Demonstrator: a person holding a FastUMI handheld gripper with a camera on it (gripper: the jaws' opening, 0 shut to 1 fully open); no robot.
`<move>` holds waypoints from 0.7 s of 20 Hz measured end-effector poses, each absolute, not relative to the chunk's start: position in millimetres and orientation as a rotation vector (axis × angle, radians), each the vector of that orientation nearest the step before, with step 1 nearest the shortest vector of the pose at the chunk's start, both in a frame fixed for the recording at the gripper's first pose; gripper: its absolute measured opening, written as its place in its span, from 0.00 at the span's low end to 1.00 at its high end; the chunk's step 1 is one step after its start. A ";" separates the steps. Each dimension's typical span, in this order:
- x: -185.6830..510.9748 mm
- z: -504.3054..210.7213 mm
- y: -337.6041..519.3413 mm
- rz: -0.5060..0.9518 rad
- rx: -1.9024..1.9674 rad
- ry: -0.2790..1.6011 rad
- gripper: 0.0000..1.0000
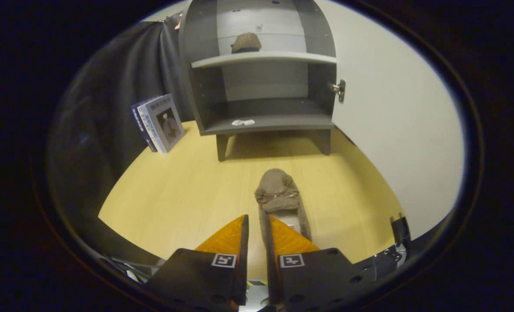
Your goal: Open the shoe cabinet door, grab the shoes and put them into the shoe cabinet, then close the shoe cabinet door.
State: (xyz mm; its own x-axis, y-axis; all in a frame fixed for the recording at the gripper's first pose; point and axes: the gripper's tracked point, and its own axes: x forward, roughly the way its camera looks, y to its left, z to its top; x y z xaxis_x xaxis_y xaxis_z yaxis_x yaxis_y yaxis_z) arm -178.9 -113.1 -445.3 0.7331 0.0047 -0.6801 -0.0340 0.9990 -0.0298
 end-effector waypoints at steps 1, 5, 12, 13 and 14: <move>-177.5 -455.9 -114.5 0.021 -0.049 0.763 0.21; -168.0 -485.9 -114.3 0.031 -0.089 0.803 0.21; -161.7 -512.7 -120.1 0.028 -0.158 0.867 0.22; -162.7 -513.6 -120.5 0.032 -0.172 0.877 0.22; -163.1 -514.2 -120.8 0.037 -0.185 0.887 0.21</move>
